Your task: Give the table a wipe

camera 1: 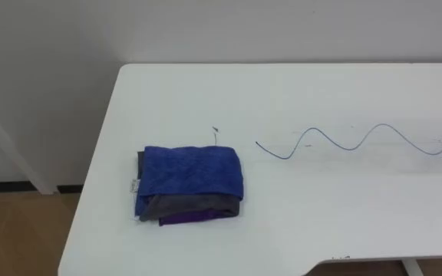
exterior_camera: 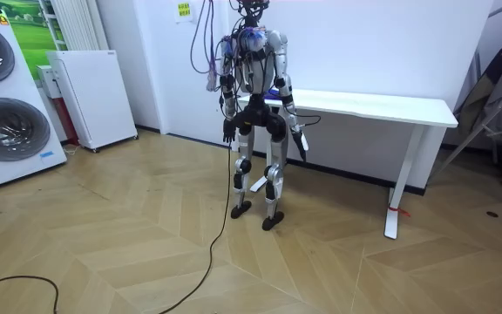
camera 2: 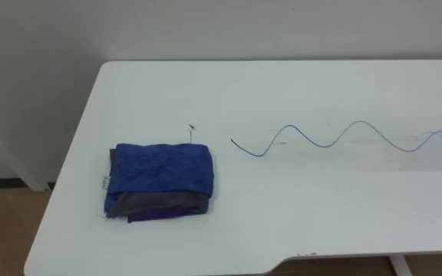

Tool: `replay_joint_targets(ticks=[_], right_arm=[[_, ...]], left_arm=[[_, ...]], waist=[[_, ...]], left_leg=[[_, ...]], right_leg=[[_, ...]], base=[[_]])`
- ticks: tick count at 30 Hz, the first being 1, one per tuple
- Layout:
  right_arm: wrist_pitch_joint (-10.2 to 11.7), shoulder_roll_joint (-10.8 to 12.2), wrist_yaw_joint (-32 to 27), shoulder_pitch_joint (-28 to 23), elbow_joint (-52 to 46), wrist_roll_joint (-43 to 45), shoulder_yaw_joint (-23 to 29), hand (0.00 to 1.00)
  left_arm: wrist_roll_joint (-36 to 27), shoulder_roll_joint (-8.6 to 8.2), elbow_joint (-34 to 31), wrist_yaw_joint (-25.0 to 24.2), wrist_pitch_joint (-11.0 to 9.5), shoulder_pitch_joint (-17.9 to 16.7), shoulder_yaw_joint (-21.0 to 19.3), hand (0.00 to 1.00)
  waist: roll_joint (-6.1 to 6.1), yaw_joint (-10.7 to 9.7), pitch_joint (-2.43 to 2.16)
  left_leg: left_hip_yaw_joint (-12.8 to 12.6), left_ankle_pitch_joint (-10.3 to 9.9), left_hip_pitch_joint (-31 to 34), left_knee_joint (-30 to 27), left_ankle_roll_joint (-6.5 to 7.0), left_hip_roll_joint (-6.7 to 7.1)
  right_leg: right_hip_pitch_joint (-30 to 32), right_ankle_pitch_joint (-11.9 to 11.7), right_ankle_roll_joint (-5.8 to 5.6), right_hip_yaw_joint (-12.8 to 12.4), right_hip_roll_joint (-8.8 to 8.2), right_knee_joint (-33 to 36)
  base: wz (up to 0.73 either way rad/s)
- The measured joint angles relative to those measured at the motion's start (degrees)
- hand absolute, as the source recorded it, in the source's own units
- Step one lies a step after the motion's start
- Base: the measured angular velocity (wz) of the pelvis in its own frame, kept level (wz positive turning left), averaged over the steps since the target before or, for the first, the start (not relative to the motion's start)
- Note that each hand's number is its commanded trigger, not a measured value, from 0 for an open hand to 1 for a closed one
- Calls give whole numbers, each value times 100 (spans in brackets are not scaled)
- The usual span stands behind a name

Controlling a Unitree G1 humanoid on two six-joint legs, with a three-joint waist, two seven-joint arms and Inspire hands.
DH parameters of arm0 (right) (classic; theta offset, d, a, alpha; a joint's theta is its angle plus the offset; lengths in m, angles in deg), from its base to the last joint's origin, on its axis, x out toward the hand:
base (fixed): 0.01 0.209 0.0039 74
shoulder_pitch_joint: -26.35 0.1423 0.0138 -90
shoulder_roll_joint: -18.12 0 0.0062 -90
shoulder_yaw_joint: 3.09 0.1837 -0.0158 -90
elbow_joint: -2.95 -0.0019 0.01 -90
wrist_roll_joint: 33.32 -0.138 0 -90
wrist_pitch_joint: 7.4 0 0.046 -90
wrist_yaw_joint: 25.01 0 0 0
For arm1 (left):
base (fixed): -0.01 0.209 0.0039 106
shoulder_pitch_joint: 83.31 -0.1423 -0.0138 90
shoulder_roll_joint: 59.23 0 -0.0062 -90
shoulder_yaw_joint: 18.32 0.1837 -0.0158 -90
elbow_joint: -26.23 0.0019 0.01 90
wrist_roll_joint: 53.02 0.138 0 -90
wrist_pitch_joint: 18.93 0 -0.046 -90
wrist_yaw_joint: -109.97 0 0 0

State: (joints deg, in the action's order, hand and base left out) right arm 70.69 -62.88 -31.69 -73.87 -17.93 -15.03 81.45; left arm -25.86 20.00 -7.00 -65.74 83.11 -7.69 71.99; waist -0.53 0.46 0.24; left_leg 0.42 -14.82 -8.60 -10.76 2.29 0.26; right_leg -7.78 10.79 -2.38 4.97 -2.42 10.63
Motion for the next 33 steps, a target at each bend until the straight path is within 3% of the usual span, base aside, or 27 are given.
replay_joint_targets(ticks=[15,21,24,29,33], right_arm=[[-4,0,42,2,5,-204,-8,0],[-4,3,-334,-50,95,-1570,230,0],[70,-2,-639,-125,92,-2688,858,0],[195,-81,-1393,-172,-143,-4588,2561,0],[206,-175,-2076,-135,-691,-4921,3229,0]], left_arm=[[-3,-1,9,-59,-3,-5,7,0],[-22,-2,10,-59,15,-93,49,0],[-15,4,-9,-63,22,-158,-48,0],[-8,57,-246,-64,2,-192,-892,0],[-13,277,-353,-22,-32,-199,-1072,0]], waist=[[-2,15,0],[9,-40,7],[-5,-210,15],[-103,-499,7],[-232,-626,15]], left_leg=[[-5,0,-9,-10,0,-1],[-13,0,-59,8,0,-8],[30,-1,-95,13,-1,1],[-6,-2,-84,15,-6,7],[-38,-2,-86,21,-6,8]], right_leg=[[-13,0,0,29,-3,1],[-54,0,0,3,4,-3],[-137,0,0,29,-1,-37],[-129,18,7,-10,1,-78],[-114,21,10,-30,0,-80]], base=[[0],[0],[11],[-3],[-6]])
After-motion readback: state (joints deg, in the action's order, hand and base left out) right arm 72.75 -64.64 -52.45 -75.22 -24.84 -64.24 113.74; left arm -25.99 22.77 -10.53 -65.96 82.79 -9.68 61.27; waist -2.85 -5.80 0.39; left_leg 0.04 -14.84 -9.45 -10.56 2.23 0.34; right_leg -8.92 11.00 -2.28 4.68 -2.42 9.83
